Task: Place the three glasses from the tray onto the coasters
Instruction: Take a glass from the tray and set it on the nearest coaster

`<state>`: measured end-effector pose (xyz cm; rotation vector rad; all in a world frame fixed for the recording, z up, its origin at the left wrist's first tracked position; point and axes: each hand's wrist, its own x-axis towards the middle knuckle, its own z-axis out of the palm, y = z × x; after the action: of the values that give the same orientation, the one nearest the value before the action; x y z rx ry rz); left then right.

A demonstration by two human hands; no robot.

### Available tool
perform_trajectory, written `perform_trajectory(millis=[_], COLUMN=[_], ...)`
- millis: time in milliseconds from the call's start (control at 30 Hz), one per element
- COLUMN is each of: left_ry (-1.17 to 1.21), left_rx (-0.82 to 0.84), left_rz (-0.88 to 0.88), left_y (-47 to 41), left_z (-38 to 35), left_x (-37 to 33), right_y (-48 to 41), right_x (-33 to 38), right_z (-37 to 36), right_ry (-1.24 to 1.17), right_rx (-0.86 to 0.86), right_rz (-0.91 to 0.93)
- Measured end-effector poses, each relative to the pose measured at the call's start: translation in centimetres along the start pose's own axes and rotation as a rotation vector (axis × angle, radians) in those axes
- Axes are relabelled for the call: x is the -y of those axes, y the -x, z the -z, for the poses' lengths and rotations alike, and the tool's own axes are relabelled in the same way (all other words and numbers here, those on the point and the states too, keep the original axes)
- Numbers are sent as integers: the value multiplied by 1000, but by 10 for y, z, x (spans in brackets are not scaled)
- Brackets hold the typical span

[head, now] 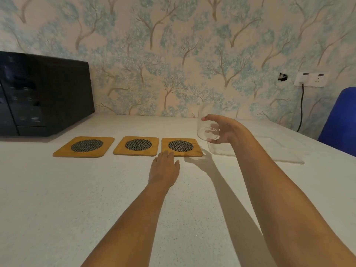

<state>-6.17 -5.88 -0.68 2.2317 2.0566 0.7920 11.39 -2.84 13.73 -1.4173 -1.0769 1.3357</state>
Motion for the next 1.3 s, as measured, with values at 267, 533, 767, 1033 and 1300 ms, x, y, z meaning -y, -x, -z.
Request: perform_trajectory(millis=[267,533,767,1033,1300], left_ry=[62,440,948,715,700], left_rx=[-144,-222,-215,-278,-252], left_rz=[-45,-55,216,178,189], left_y=[-5,-30,-50,-73,-86], left_z=[-1,32,44,46,42], left_x=[-1,-41,-65,-49,-43], right_y=[-1,7,9,-14,-30], right_x=[2,1,-10,-64,-124], right_z=[-9,-38,-57,-26,-8], right_ry=[388,510,489,602,1085], right_rx=[-157,-291,-221,-361,-274], right_rz=[294,638,754,575,439])
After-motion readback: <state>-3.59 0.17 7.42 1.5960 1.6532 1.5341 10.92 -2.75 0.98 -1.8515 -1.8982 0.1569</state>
